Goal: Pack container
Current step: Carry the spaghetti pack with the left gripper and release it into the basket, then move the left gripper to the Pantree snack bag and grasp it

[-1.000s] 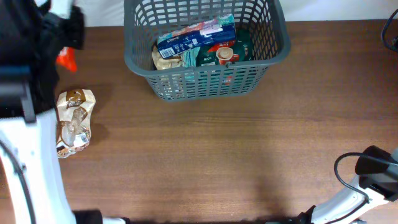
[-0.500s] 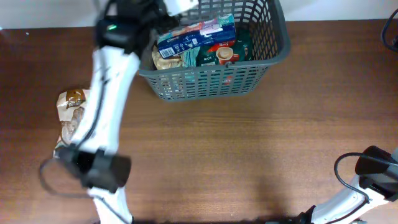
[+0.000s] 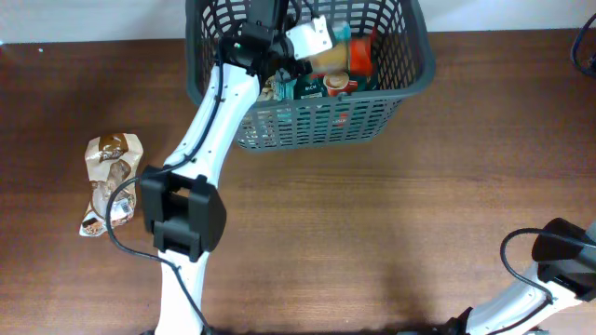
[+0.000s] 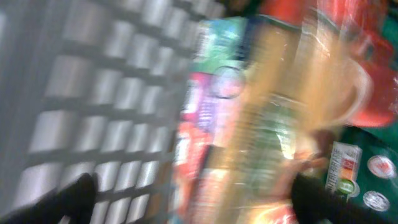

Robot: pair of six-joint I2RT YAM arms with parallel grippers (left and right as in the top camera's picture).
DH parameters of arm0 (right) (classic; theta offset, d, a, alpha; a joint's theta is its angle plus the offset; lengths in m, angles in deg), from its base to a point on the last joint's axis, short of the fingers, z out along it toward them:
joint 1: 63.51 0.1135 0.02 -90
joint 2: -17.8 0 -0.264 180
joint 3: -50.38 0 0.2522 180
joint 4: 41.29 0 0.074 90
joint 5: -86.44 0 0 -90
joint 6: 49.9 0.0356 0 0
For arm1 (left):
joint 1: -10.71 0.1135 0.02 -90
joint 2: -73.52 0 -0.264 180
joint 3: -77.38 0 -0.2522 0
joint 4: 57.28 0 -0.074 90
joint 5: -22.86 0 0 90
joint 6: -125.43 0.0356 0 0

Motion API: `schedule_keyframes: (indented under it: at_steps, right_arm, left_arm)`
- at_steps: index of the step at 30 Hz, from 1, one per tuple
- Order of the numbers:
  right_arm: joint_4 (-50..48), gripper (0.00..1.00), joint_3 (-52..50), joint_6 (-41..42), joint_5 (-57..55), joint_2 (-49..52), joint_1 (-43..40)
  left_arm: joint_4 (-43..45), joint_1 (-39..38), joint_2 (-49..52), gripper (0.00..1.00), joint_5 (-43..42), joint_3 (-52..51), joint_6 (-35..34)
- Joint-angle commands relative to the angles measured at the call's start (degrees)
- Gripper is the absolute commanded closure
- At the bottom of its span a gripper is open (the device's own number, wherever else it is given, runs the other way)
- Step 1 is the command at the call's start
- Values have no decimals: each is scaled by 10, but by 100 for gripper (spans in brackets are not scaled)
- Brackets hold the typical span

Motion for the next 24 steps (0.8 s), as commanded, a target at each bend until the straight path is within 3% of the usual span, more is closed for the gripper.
schedule_keyframes:
  at_steps: [1, 11, 14, 16, 20, 24]
  right_arm:
    - [-1, 1, 7, 4, 3, 2, -2]
    - [-1, 1, 7, 4, 3, 2, -2]
    - [-1, 1, 7, 4, 3, 2, -2]
    - [-1, 1, 7, 4, 3, 2, -2]
    - [-1, 1, 7, 4, 3, 2, -2]
    - [-1, 1, 7, 4, 3, 2, -2]
  left_arm:
    - [-16, 3, -89, 1, 82, 62, -84]
    - [-122, 15, -284, 1, 261, 107, -184]
    - [-190, 47, -315, 1, 314, 107, -272]
    - [-257, 85, -322, 1, 374, 107, -394]
    - [-396, 179, -310, 1, 352, 94, -536]
    - [-442, 261, -275, 1, 264, 40, -547]
